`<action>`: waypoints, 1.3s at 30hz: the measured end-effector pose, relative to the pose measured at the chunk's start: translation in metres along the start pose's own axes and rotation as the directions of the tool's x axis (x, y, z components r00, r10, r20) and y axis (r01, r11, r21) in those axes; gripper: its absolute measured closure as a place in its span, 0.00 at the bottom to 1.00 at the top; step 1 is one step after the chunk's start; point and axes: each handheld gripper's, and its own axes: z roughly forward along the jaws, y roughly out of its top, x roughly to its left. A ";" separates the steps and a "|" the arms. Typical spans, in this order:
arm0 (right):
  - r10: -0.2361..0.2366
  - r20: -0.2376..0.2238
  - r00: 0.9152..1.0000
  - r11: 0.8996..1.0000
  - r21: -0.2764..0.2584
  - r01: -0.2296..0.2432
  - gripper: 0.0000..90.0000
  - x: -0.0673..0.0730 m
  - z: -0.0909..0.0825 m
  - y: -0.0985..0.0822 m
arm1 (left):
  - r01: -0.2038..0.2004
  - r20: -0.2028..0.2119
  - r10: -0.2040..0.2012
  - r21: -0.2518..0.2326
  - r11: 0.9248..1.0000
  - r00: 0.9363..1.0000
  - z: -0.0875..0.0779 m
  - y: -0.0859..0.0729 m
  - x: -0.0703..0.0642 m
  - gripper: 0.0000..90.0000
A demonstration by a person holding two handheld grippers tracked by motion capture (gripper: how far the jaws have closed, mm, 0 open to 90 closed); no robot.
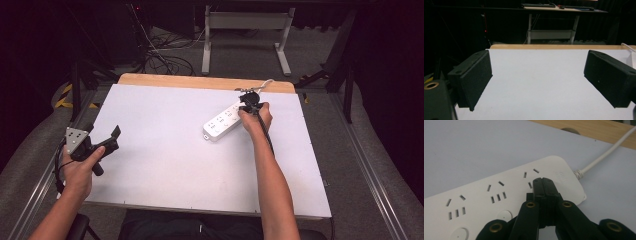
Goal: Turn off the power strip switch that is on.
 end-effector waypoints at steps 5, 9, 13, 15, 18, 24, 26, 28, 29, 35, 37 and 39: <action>0.010 0.012 1.000 1.000 -0.010 -0.010 1.00 -0.008 -0.007 -0.003 | 0.016 -0.010 -0.016 0.002 1.000 1.000 0.000 0.000 0.002 0.09; 0.000 -0.005 1.000 0.999 -0.044 0.000 1.00 -0.013 -0.024 -0.002 | 0.006 -0.005 -0.006 0.003 1.000 1.000 -0.001 0.000 0.002 0.09; -0.026 -0.038 0.999 0.995 -0.093 0.023 1.00 -0.014 -0.051 -0.004 | -0.002 -0.007 0.002 0.003 1.000 1.000 -0.001 0.000 0.001 0.09; -0.021 -0.063 0.998 0.992 -0.125 0.013 1.00 -0.016 -0.067 -0.009 | 0.004 -0.014 -0.004 0.007 1.000 1.000 -0.001 -0.001 0.001 0.09; -0.017 -0.094 0.995 0.985 -0.175 0.001 1.00 -0.020 -0.093 -0.018 | 0.005 -0.015 -0.005 0.005 1.000 1.000 -0.002 -0.001 0.001 0.09; -0.026 -0.083 0.996 0.965 -0.263 0.004 1.00 -0.029 -0.126 -0.051 | 0.009 -0.010 -0.009 0.002 1.000 1.000 -0.003 -0.001 0.000 0.09; -0.008 -0.096 0.995 0.956 -0.294 -0.021 1.00 -0.033 -0.133 -0.065 | 0.011 -0.009 -0.011 0.003 1.000 1.000 -0.003 -0.001 -0.001 0.09; 0.007 -0.108 0.994 0.942 -0.332 -0.043 1.00 -0.036 -0.139 -0.080 | 0.010 -0.009 -0.010 0.000 1.000 1.000 -0.003 0.000 -0.001 0.09; 0.009 -0.112 0.994 0.936 -0.347 -0.048 1.00 -0.038 -0.141 -0.087 | 0.007 -0.007 -0.007 0.000 1.000 1.000 -0.003 0.000 0.000 0.09; 0.046 -0.132 0.990 0.880 -0.464 -0.102 1.00 -0.043 -0.162 -0.117 | 0.006 -0.008 -0.006 -0.014 1.000 1.000 -0.005 0.001 -0.002 0.09; 0.034 -0.119 0.992 0.874 -0.478 -0.088 1.00 -0.038 -0.166 -0.128 | 0.004 -0.005 -0.004 -0.012 1.000 1.000 -0.005 0.001 -0.002 0.09; 0.037 -0.118 0.992 0.863 -0.496 -0.092 1.00 -0.035 -0.170 -0.137 | 0.008 -0.004 -0.008 -0.010 1.000 1.000 -0.005 0.001 -0.002 0.09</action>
